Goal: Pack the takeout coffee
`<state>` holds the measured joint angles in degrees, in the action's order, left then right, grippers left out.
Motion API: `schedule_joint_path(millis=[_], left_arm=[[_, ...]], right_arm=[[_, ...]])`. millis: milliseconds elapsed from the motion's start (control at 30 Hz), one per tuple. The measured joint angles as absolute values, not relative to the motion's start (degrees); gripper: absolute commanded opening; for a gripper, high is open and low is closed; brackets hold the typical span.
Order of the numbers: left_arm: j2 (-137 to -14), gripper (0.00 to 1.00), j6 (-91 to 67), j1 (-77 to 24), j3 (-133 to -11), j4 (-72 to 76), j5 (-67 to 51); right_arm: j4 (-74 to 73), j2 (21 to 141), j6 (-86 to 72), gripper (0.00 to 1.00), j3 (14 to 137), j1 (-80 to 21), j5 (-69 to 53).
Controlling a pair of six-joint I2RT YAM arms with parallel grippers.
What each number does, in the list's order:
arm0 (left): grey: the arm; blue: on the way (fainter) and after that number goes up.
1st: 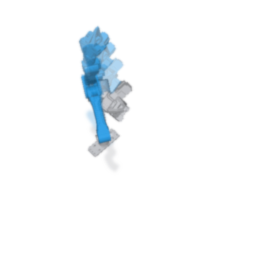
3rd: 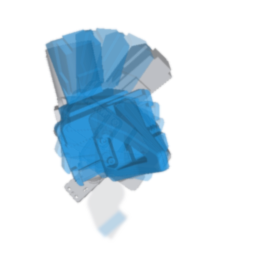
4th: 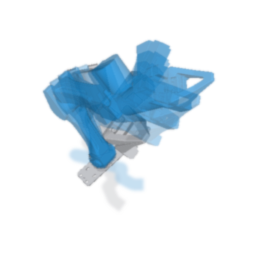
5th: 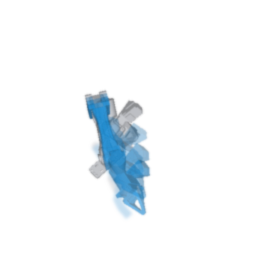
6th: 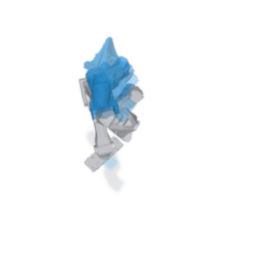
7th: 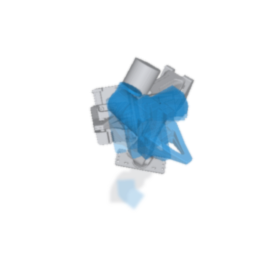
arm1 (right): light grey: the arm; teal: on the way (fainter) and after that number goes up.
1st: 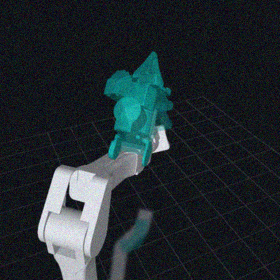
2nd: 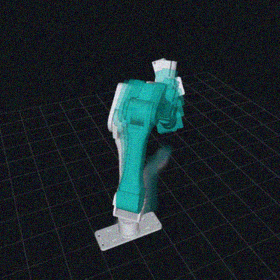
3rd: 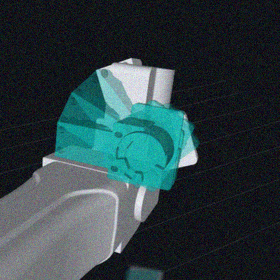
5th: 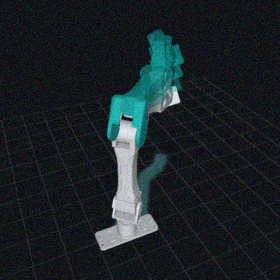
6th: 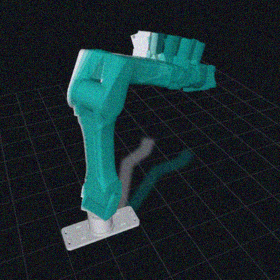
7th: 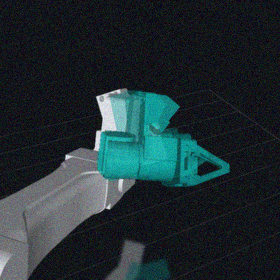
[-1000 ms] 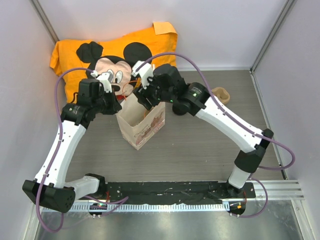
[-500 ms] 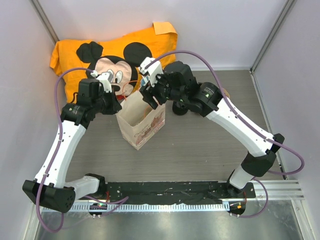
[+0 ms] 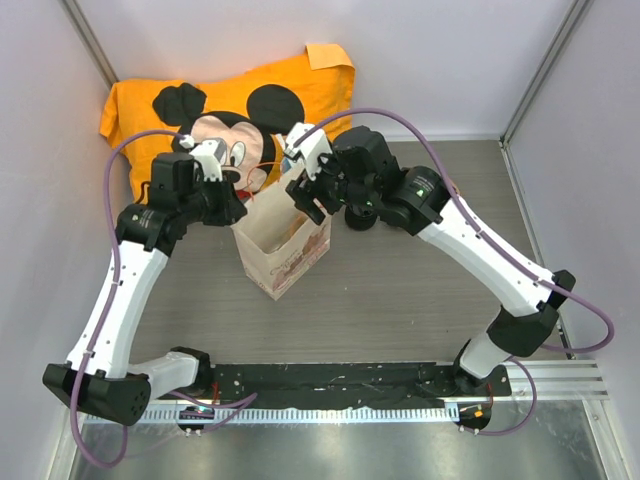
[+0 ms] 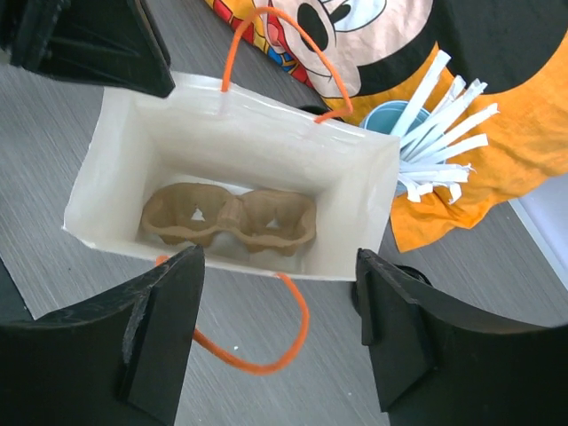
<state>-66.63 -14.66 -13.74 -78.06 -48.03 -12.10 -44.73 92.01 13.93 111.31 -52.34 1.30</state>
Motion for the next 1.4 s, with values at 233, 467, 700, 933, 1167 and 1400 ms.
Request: schedule_joint_path(millis=[233,467,700,933,1167,1400], left_arm=[[-66.61,0.54,-13.91,-13.74,-82.11,-47.86,-14.72],[-67.02,0.67,-12.93,-13.74,-83.46,-46.89,-15.57],[-69.28,0.73,-12.82,-13.74,-83.46,-45.8,-15.59],[-73.32,0.73,-12.84,-13.74,-85.82,-45.39,-16.62],[-75.77,0.62,-12.82,-13.74,-88.75,-43.44,-17.28],[-77.19,0.44,-12.8,-13.74,-89.23,-41.36,-18.74]], right_arm=[[-46.09,88.23,18.24,0.86,110.76,-50.46,-1.74],[-50.72,85.06,27.44,0.91,111.33,-46.19,-11.6],[-57.23,84.79,38.63,0.92,110.89,-42.15,-21.15],[-62.35,86.13,46.24,0.9,112.27,-41.39,-28.21],[-62.78,91.35,48.66,0.75,114.63,-41.41,-32.56],[-62.39,95.33,48.51,0.58,114.8,-41.41,-34.26]])
